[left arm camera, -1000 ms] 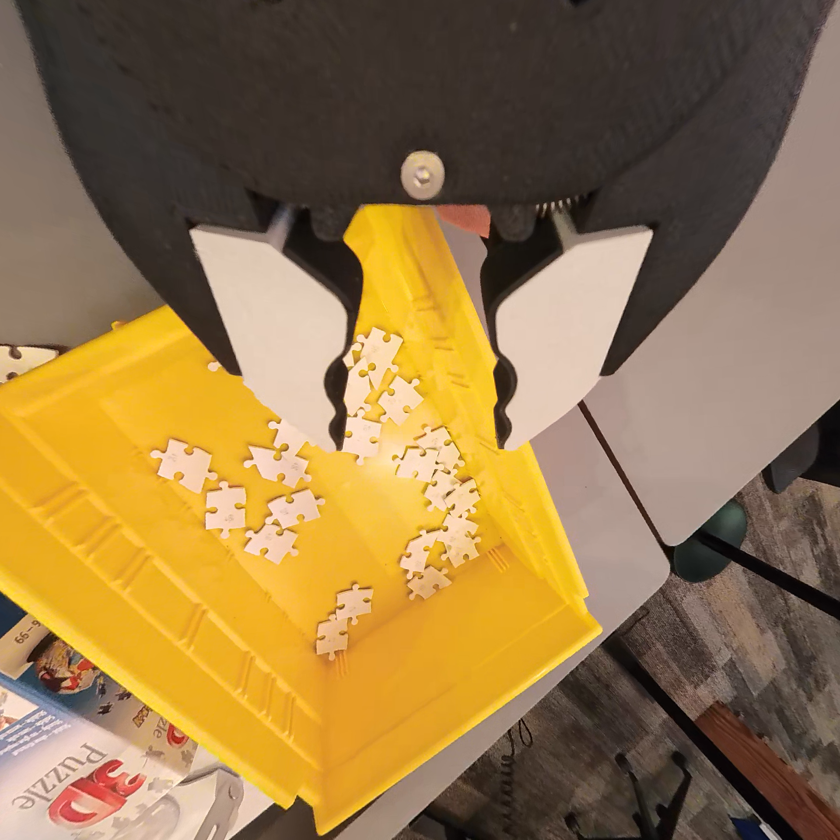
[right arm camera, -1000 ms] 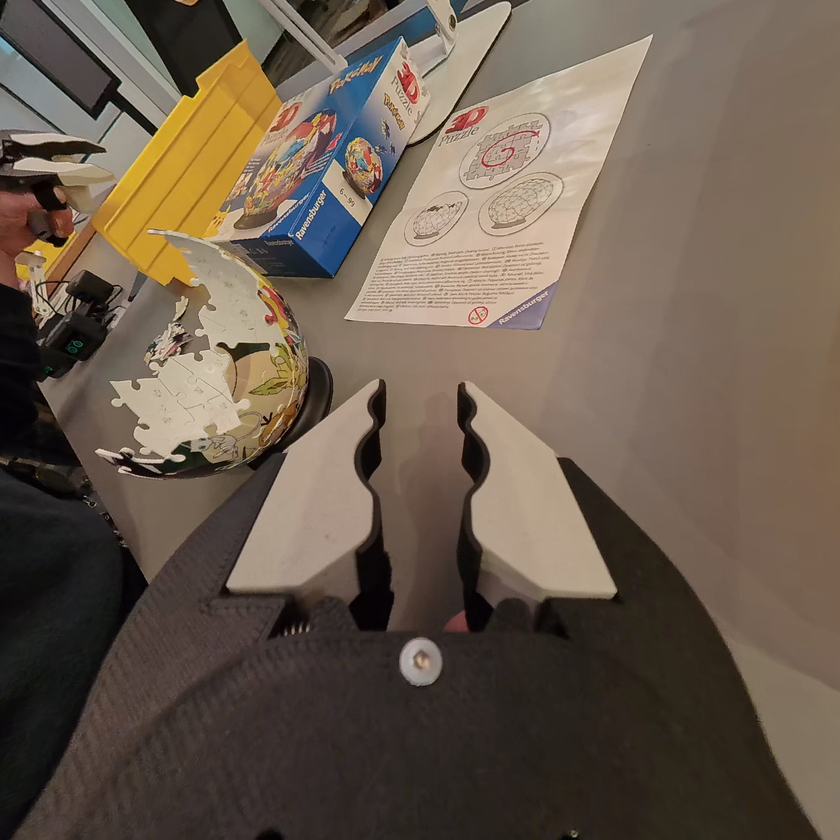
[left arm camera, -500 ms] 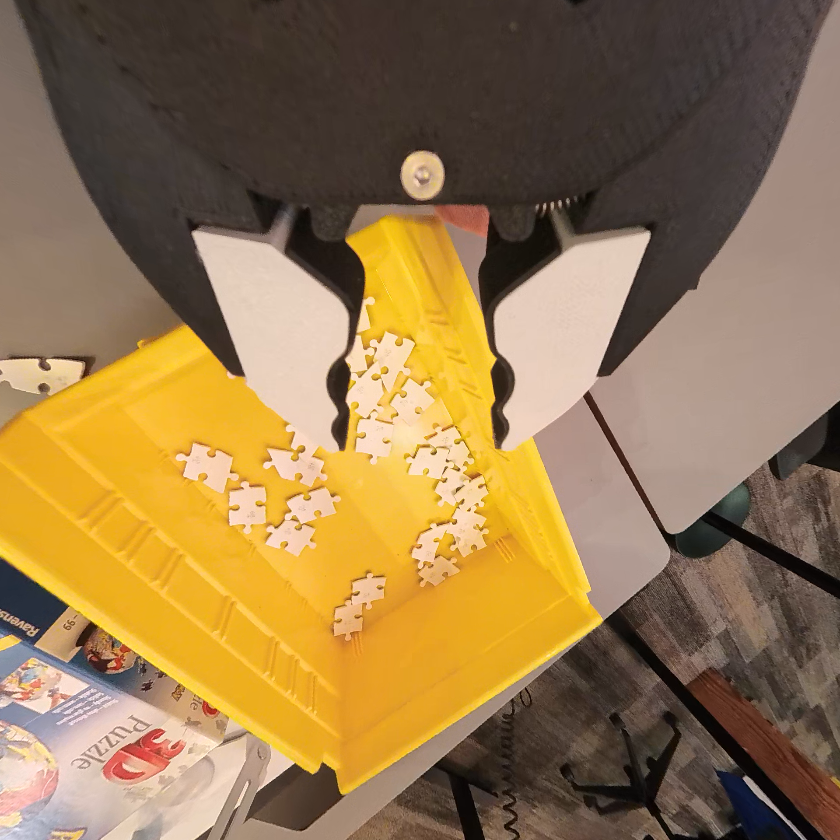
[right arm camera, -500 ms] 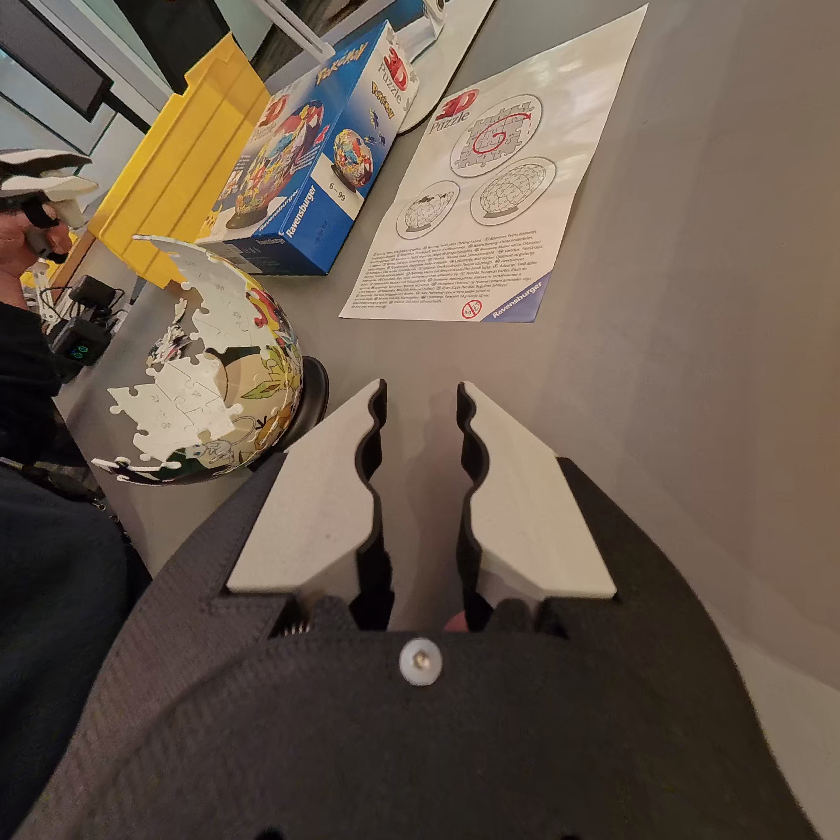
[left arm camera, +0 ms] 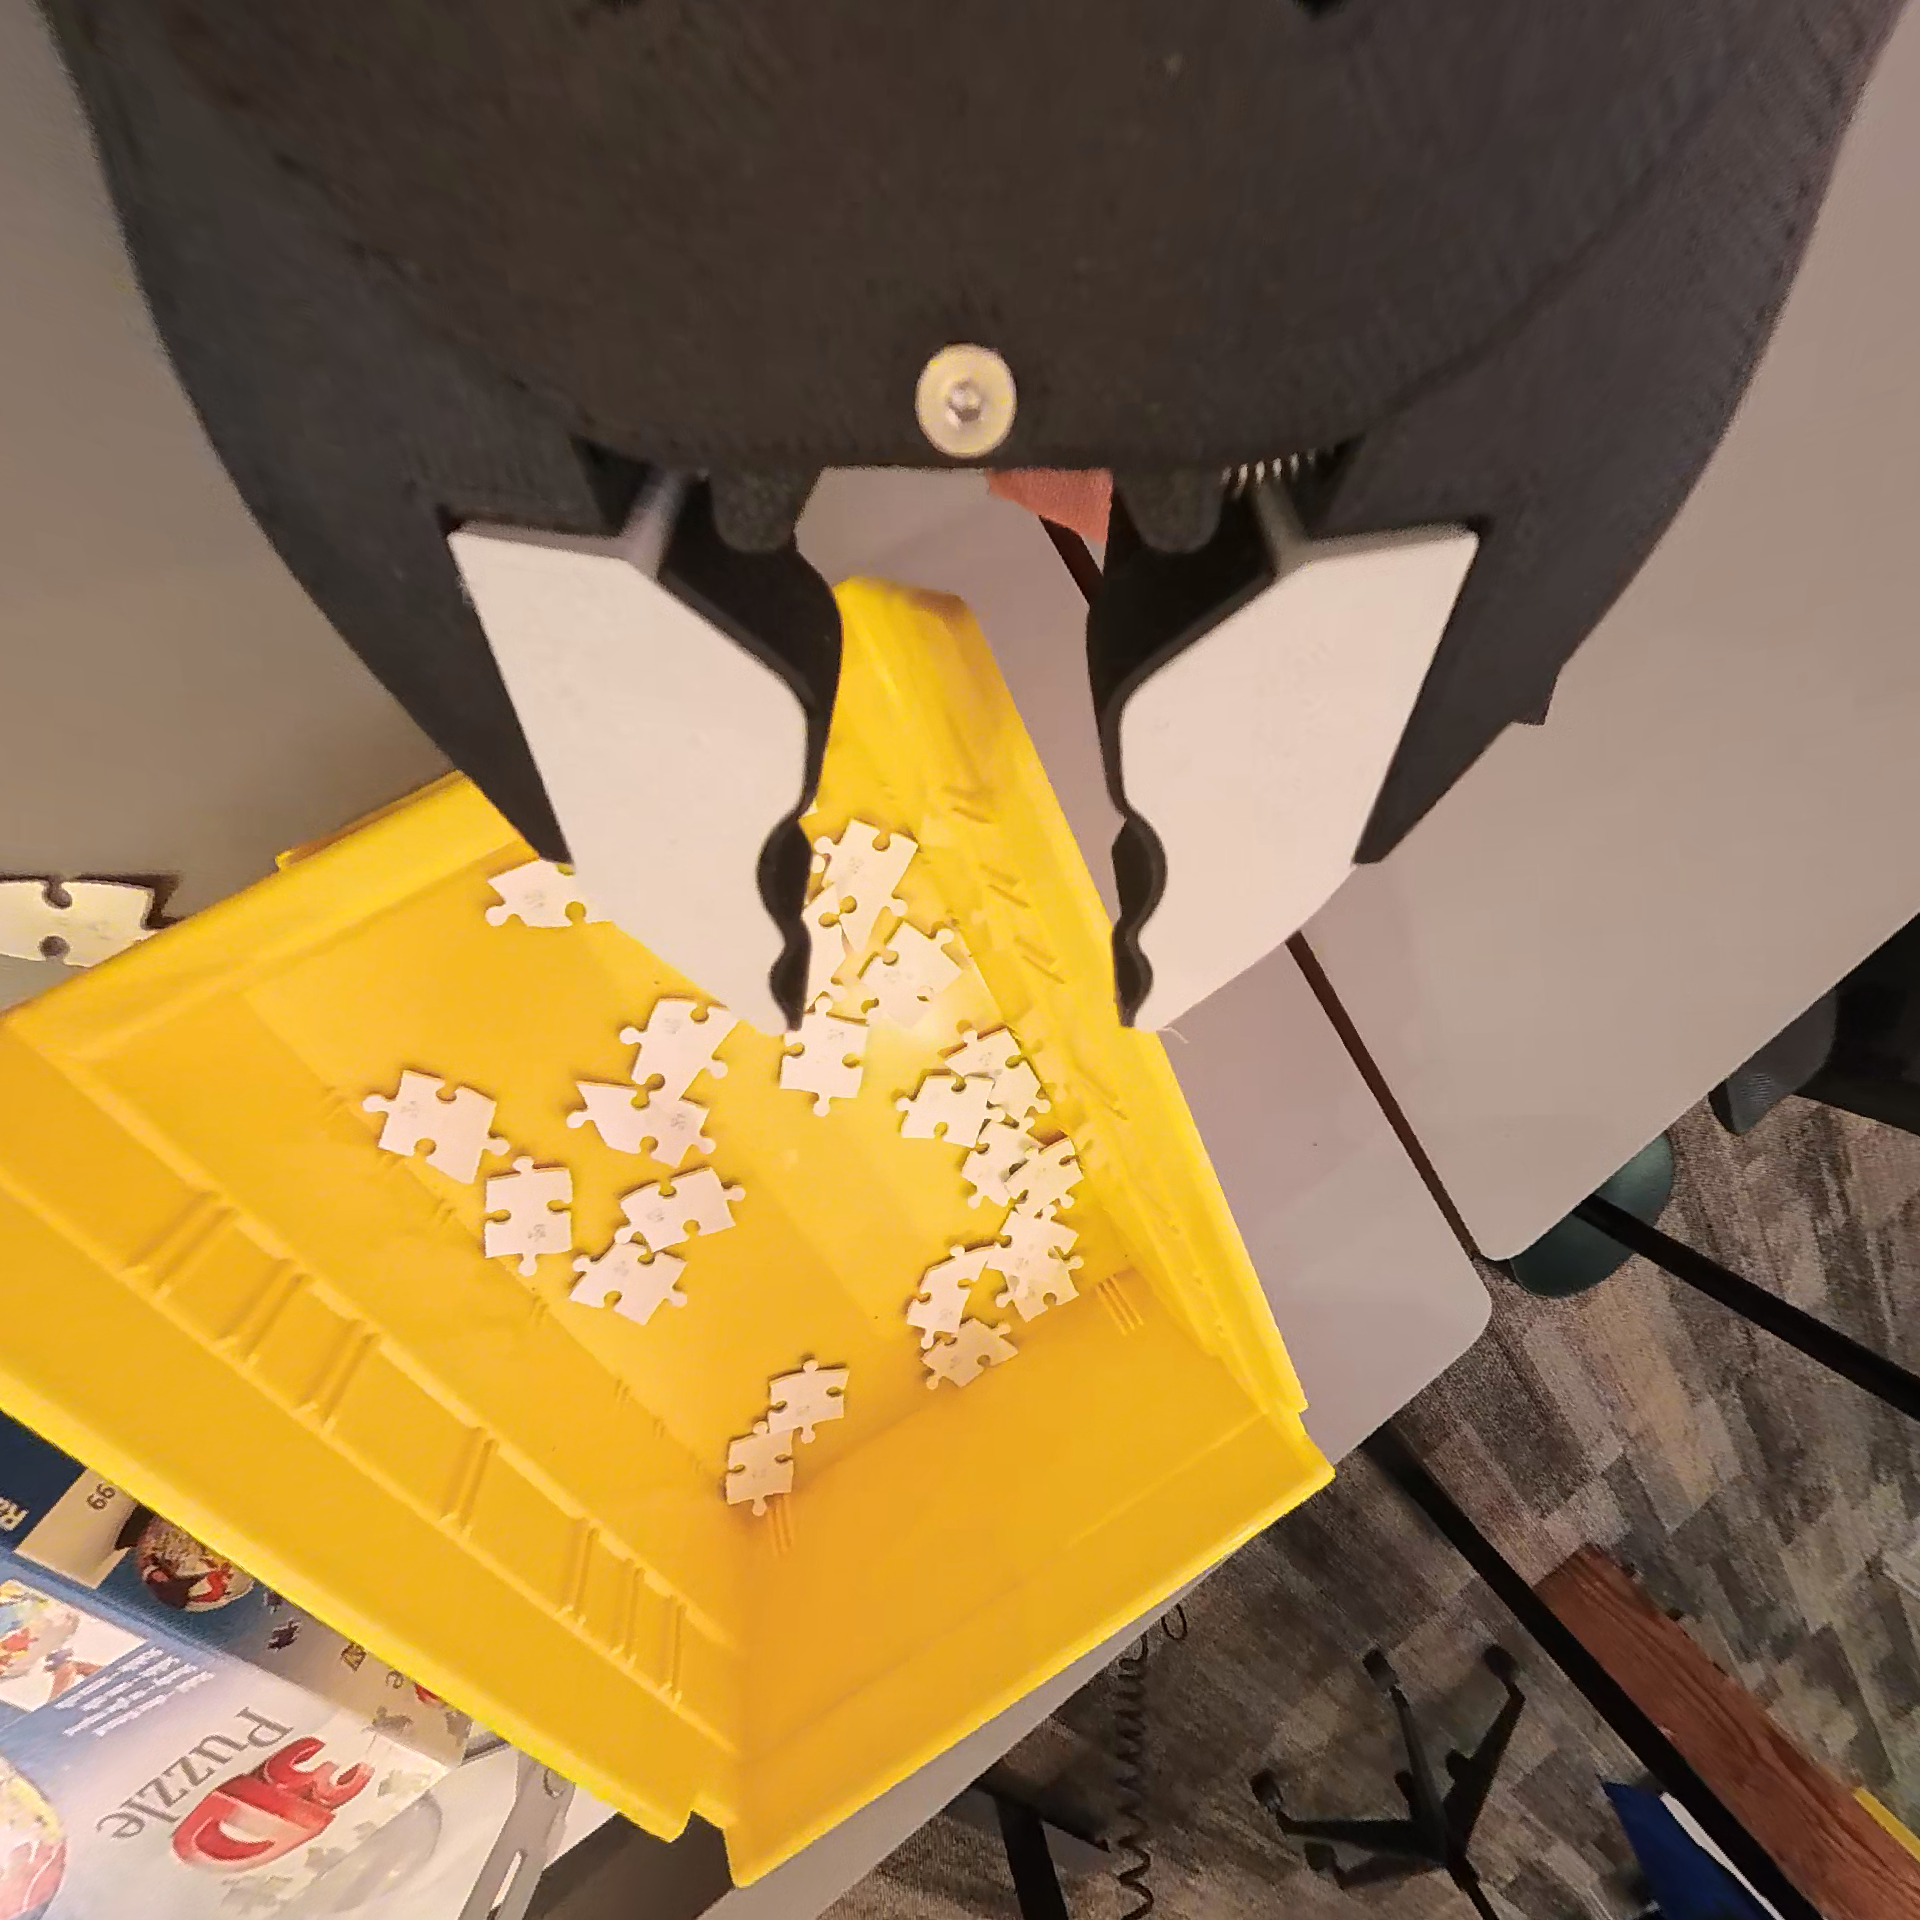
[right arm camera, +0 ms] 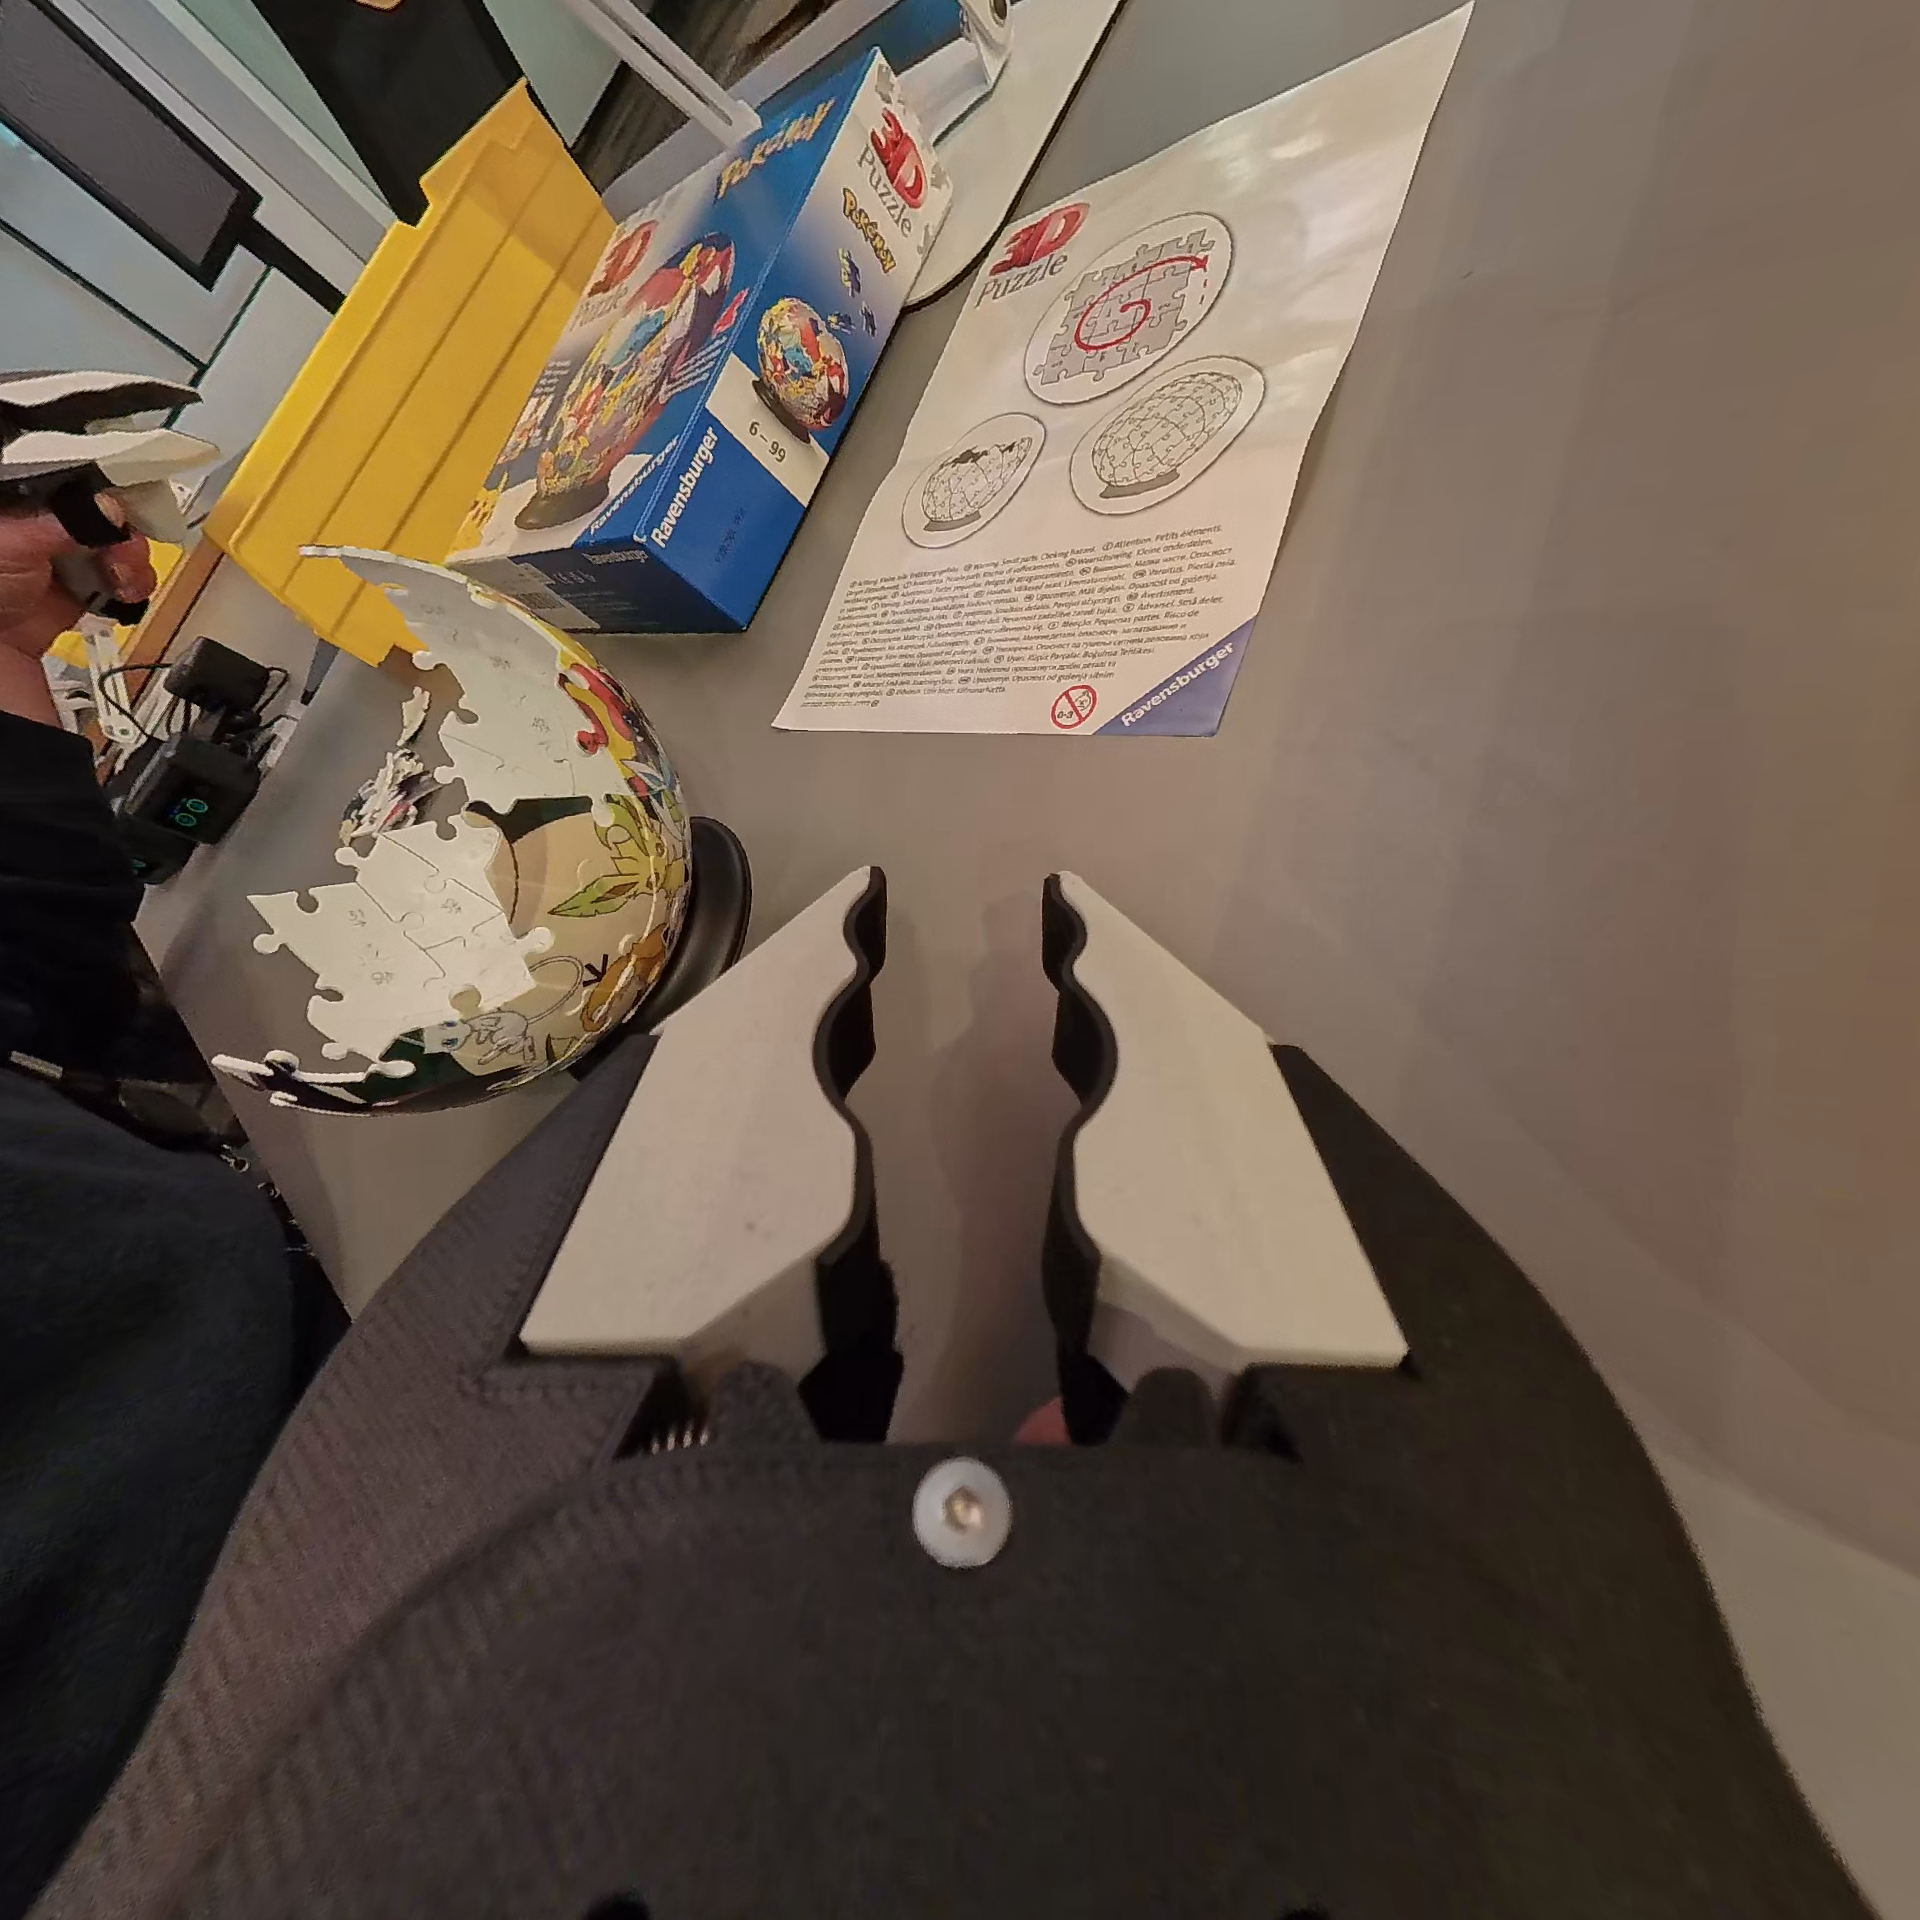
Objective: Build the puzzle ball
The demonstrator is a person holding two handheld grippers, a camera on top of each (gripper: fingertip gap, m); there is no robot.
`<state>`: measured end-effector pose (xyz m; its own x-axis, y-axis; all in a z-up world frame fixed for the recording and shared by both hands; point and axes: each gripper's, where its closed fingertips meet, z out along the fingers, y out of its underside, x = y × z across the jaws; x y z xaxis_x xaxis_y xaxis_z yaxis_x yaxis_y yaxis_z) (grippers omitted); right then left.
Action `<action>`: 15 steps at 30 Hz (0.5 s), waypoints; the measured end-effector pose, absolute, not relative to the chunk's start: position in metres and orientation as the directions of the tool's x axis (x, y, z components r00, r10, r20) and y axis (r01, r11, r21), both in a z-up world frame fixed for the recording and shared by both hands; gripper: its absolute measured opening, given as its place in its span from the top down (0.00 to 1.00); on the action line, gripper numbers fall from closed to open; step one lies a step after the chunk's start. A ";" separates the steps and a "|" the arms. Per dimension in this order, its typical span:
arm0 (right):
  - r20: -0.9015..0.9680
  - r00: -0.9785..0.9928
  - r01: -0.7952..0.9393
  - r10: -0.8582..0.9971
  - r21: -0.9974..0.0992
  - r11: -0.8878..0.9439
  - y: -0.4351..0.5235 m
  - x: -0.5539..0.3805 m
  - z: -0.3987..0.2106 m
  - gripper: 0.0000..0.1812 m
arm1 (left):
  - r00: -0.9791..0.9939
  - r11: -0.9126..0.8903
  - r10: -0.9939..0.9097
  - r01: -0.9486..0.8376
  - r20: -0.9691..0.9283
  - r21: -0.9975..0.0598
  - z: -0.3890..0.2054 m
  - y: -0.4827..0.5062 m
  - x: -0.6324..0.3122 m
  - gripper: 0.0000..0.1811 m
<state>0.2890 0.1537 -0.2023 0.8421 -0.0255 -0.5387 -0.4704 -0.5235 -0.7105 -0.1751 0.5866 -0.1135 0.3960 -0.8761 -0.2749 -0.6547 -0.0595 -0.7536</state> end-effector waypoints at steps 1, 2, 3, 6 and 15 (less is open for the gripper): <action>-0.540 0.842 -0.471 -0.026 -0.710 -0.523 0.154 0.289 -0.202 0.84 | 0.396 -0.061 -0.877 -0.655 -0.273 -0.753 -0.114 0.586 -0.175 0.69; -0.540 0.841 -0.472 -0.025 -0.710 -0.523 0.154 0.289 -0.202 0.84 | 0.398 -0.064 -0.877 -0.655 -0.271 -0.753 -0.114 0.586 -0.176 0.69; -0.540 0.841 -0.472 -0.025 -0.710 -0.523 0.154 0.289 -0.202 0.84 | 0.400 -0.066 -0.875 -0.656 -0.272 -0.752 -0.114 0.587 -0.176 0.69; -0.538 0.842 -0.471 -0.026 -0.712 -0.521 0.154 0.289 -0.202 0.84 | 0.402 -0.068 -0.873 -0.661 -0.277 -0.747 -0.116 0.588 -0.178 0.69; -0.541 0.840 -0.474 -0.027 -0.709 -0.523 0.154 0.290 -0.202 0.84 | 0.394 -0.061 -0.877 -0.661 -0.276 -0.748 -0.120 0.585 -0.179 0.69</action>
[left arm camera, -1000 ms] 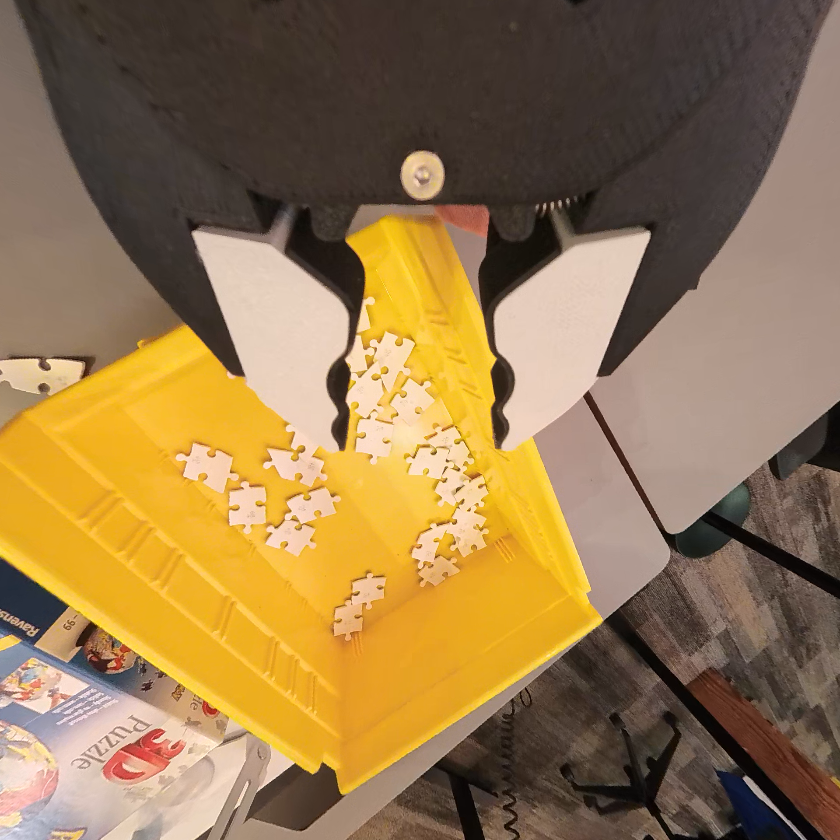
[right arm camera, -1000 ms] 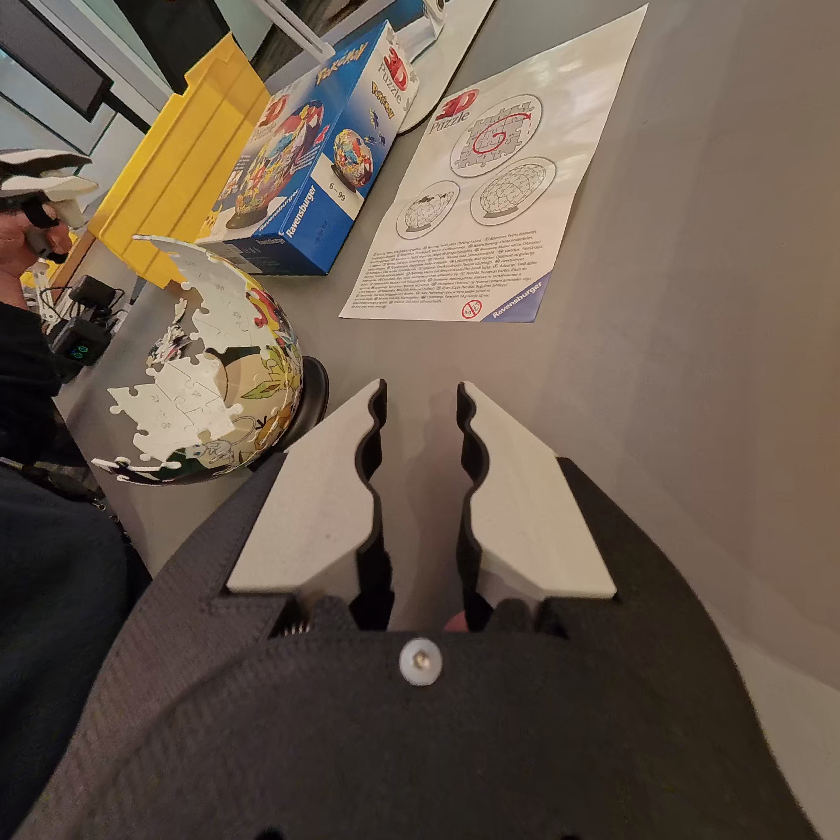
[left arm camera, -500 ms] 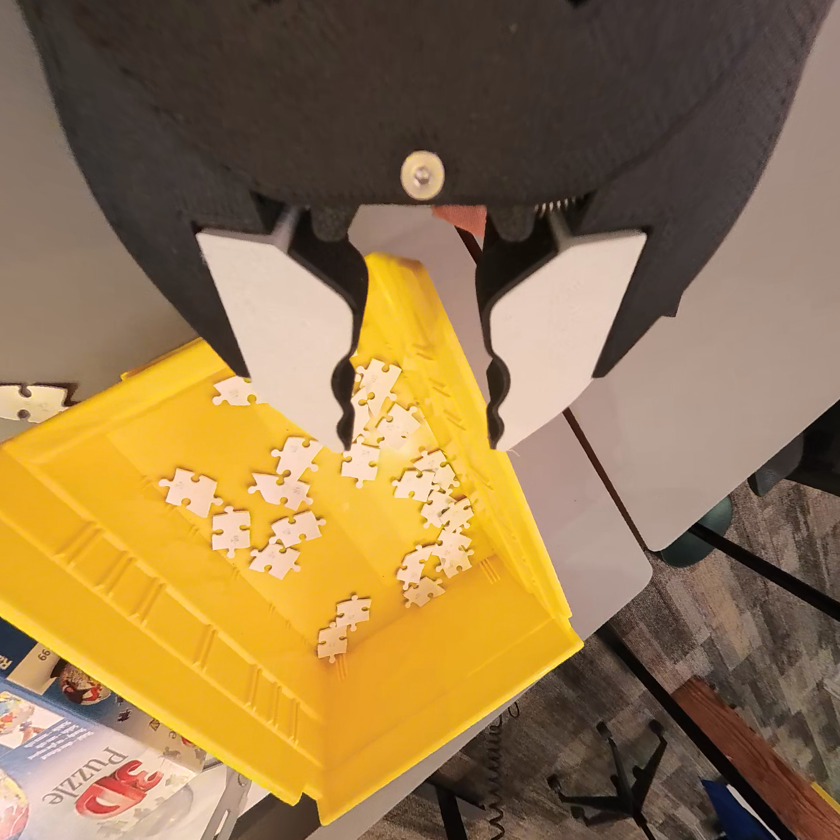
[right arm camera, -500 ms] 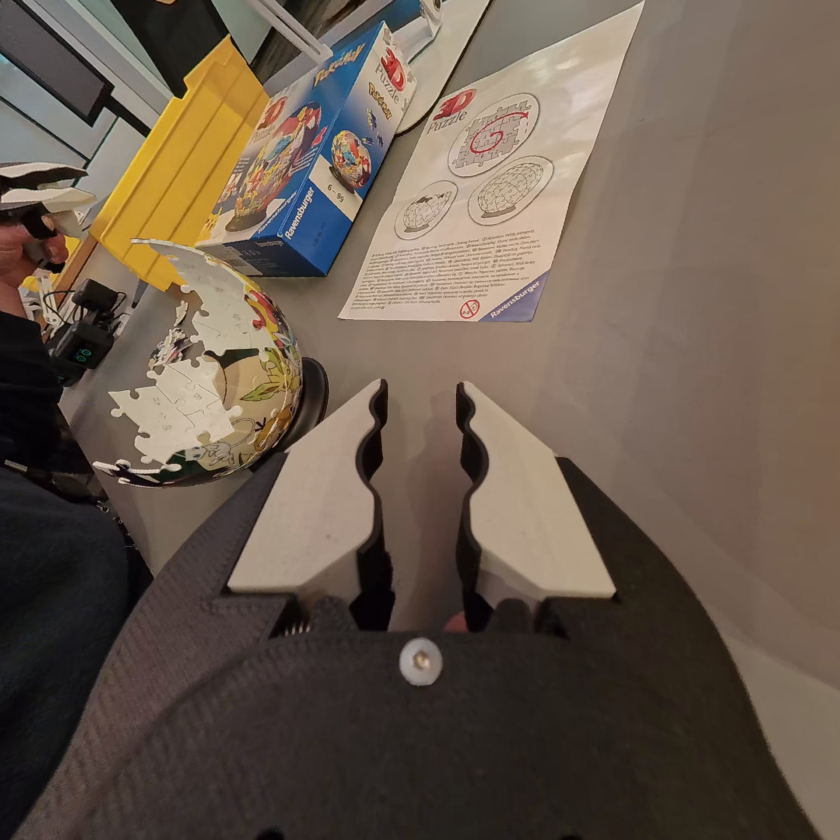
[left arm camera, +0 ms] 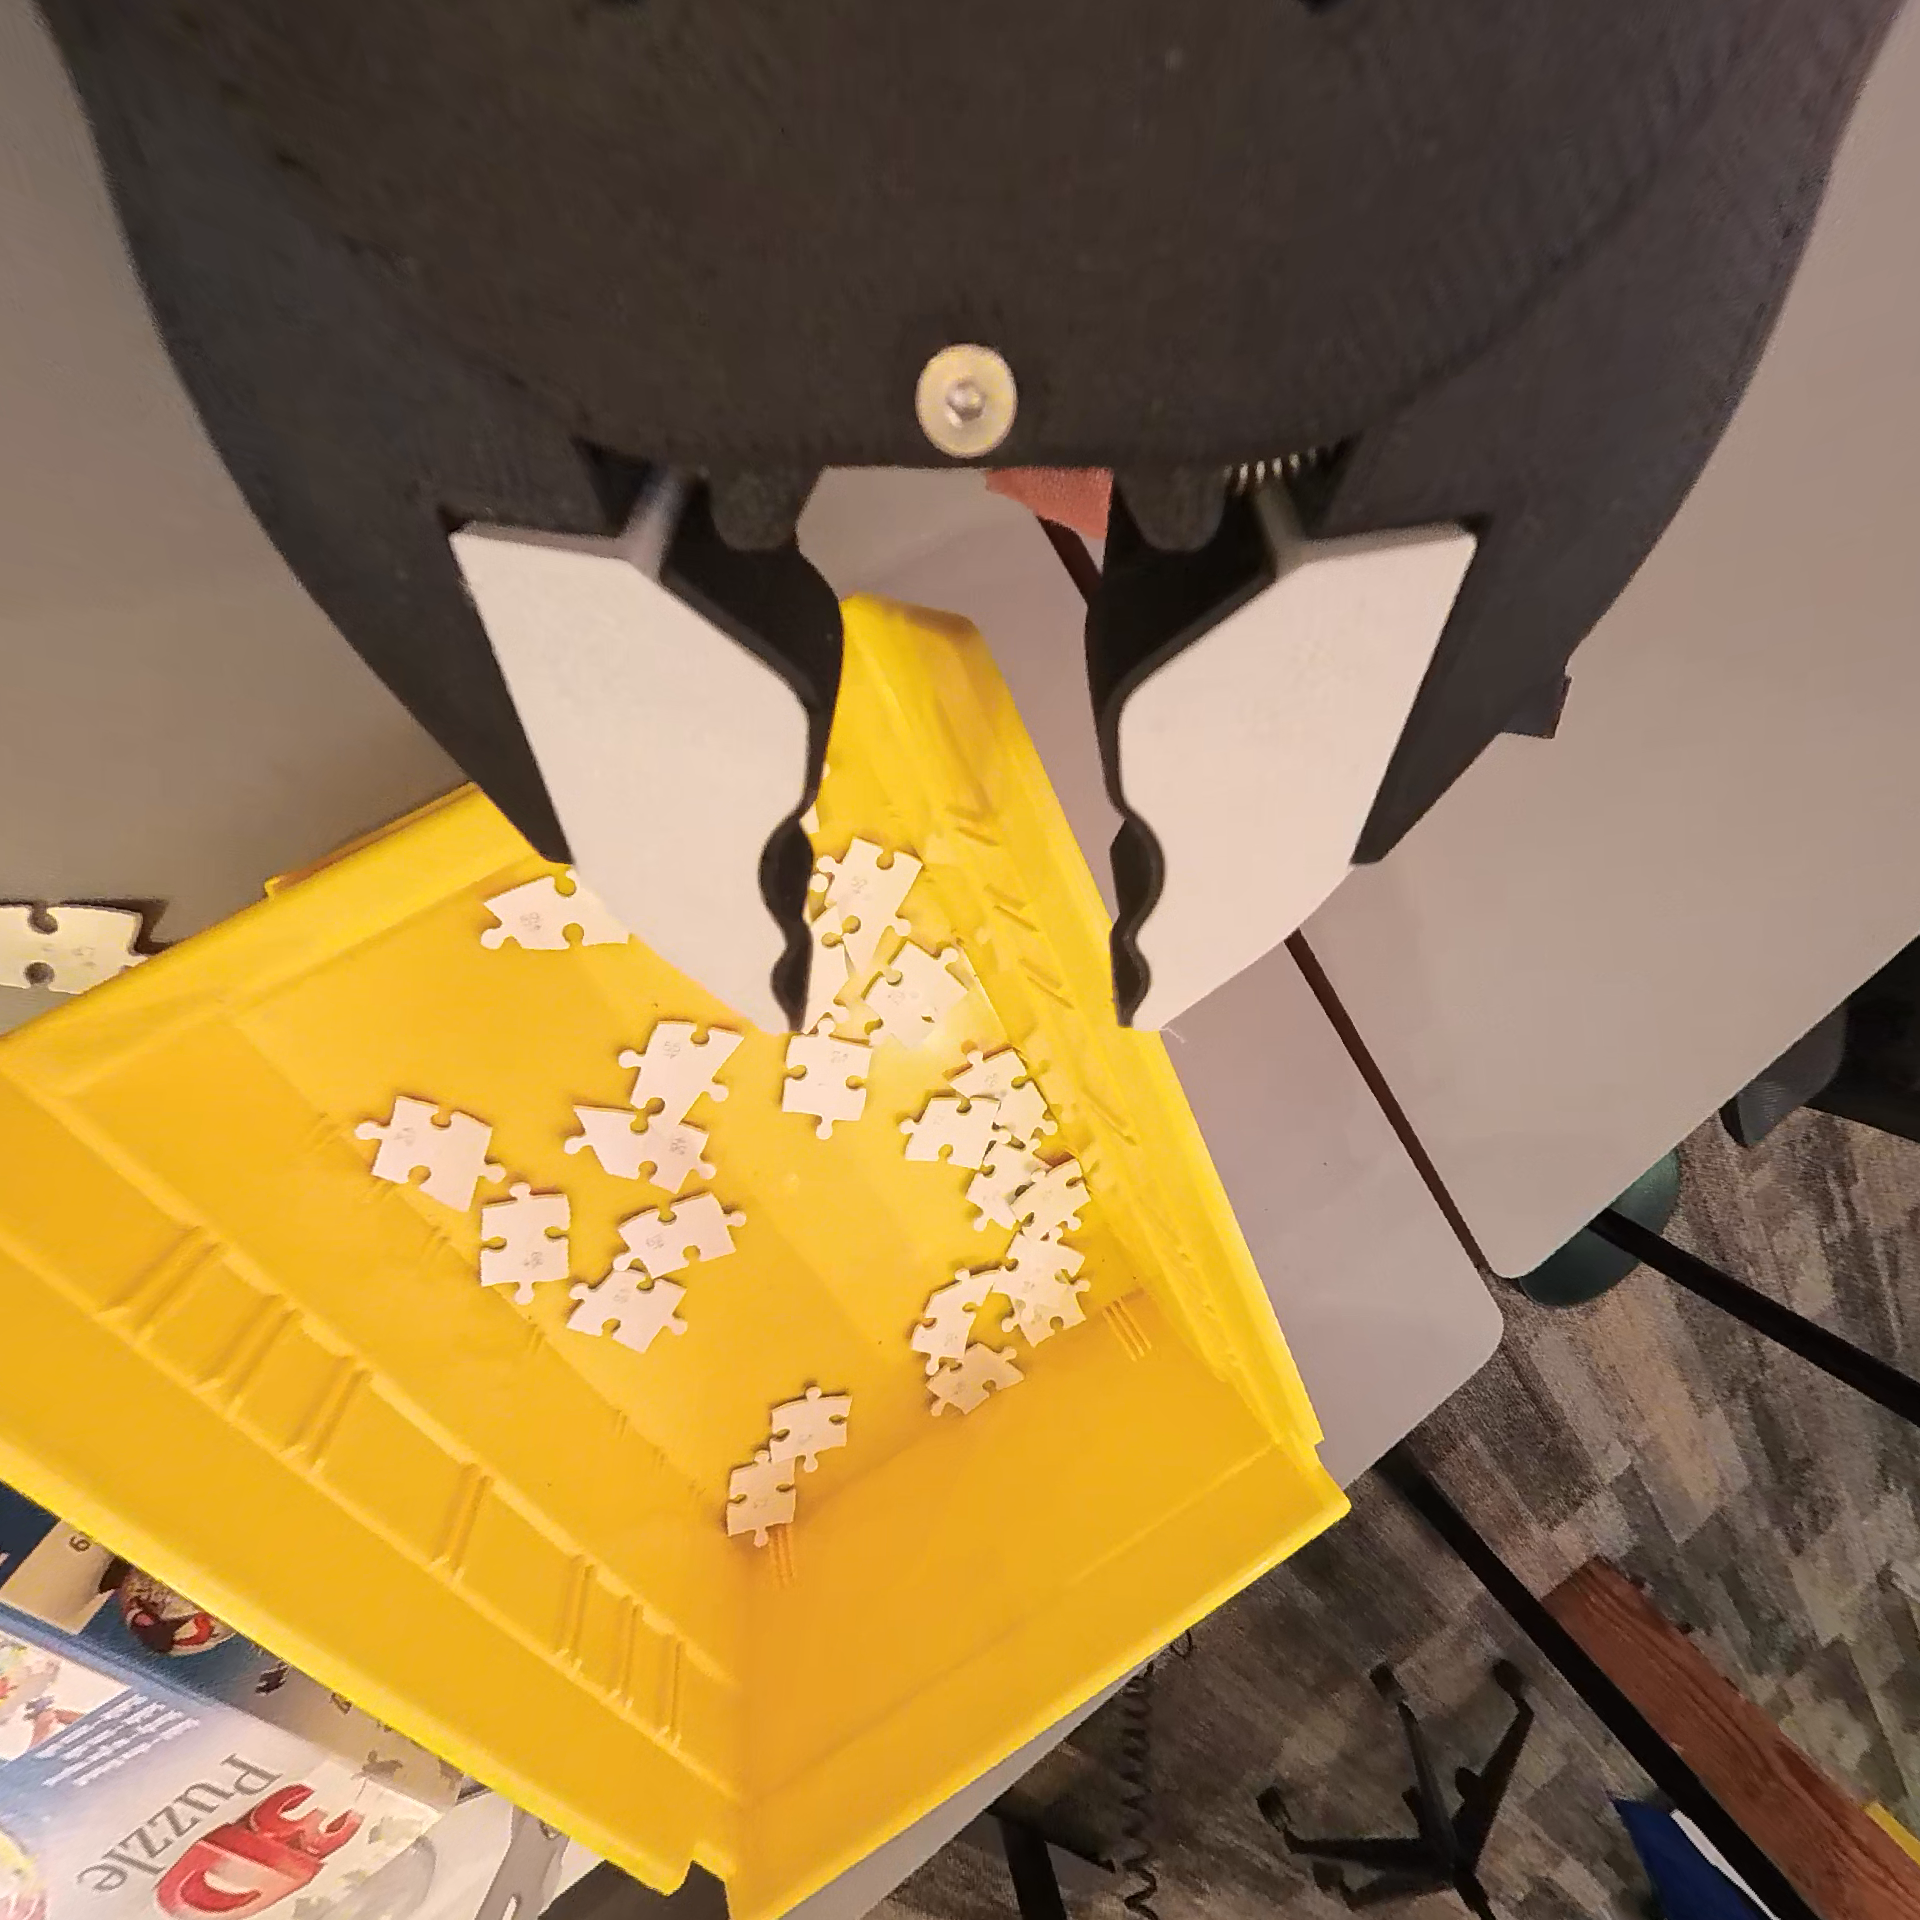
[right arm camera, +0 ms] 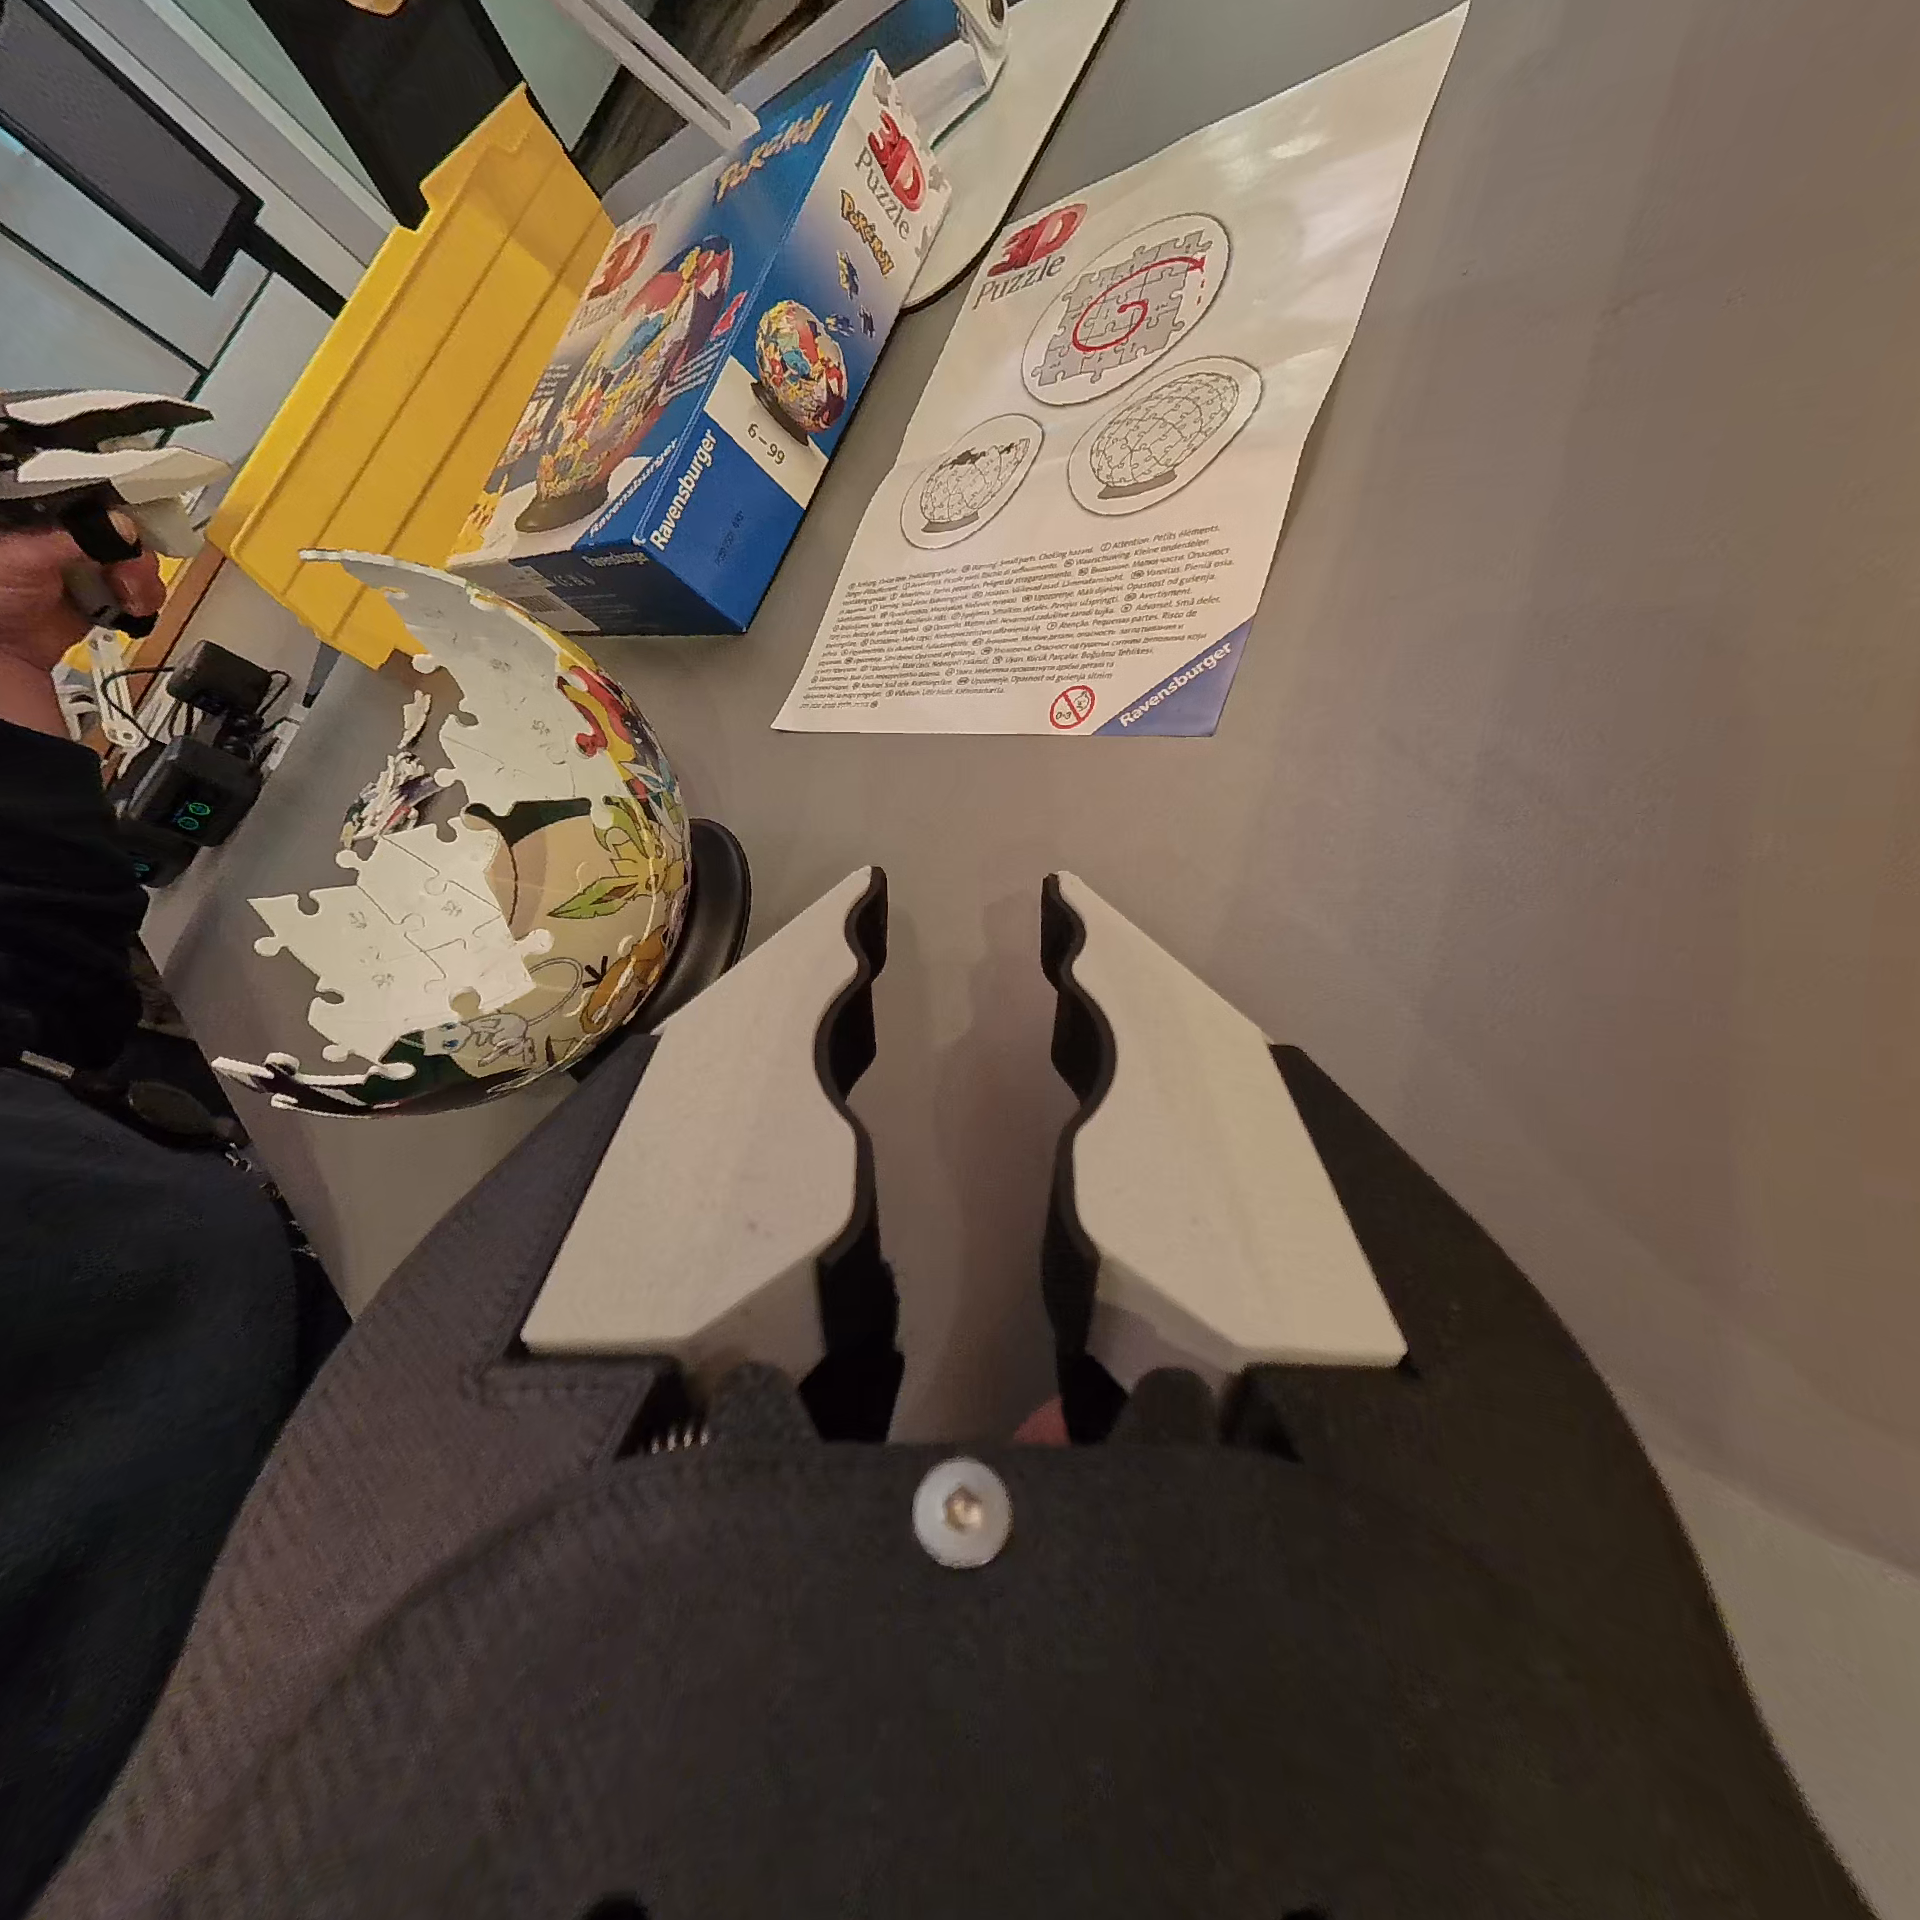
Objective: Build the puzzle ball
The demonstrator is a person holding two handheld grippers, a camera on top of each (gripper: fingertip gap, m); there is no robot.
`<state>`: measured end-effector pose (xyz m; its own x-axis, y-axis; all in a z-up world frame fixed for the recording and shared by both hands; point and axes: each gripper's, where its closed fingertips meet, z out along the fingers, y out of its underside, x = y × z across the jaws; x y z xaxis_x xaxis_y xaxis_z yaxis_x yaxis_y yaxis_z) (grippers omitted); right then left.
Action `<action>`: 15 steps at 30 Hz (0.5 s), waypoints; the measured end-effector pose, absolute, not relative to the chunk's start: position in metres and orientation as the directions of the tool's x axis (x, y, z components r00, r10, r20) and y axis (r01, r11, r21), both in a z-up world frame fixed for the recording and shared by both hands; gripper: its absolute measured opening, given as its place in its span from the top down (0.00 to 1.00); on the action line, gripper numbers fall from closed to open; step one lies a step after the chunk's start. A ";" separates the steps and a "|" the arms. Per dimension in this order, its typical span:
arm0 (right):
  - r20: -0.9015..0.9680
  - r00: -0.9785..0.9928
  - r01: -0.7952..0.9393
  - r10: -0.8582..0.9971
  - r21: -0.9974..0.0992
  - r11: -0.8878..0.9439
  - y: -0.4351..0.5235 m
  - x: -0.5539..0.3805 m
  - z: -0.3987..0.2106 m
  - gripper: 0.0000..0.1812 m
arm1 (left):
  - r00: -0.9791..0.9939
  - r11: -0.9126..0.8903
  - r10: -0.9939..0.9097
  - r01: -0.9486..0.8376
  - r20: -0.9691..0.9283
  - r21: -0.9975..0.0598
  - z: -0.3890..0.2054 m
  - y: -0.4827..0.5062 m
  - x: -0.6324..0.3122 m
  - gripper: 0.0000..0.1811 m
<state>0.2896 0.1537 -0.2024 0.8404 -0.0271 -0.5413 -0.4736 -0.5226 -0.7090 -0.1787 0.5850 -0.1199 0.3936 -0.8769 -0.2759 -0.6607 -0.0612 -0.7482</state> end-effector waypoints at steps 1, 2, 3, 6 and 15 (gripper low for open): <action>-0.541 0.840 -0.473 -0.027 -0.709 -0.523 0.154 0.290 -0.202 0.84 | 0.394 -0.060 -0.877 -0.659 -0.275 -0.750 -0.120 0.585 -0.178 0.69; -0.542 0.840 -0.474 -0.027 -0.709 -0.523 0.154 0.290 -0.202 0.84 | 0.393 -0.059 -0.877 -0.658 -0.276 -0.750 -0.119 0.585 -0.178 0.69; -0.542 0.840 -0.474 -0.027 -0.708 -0.523 0.154 0.290 -0.202 0.84 | 0.390 -0.056 -0.878 -0.659 -0.277 -0.750 -0.119 0.584 -0.178 0.70; -0.543 0.839 -0.476 -0.028 -0.708 -0.521 0.154 0.290 -0.202 0.84 | 0.379 -0.045 -0.882 -0.660 -0.280 -0.750 -0.119 0.582 -0.177 0.70; -0.545 0.838 -0.478 -0.030 -0.706 -0.522 0.154 0.290 -0.203 0.84 | 0.337 -0.004 -0.896 -0.657 -0.289 -0.754 -0.118 0.573 -0.165 0.70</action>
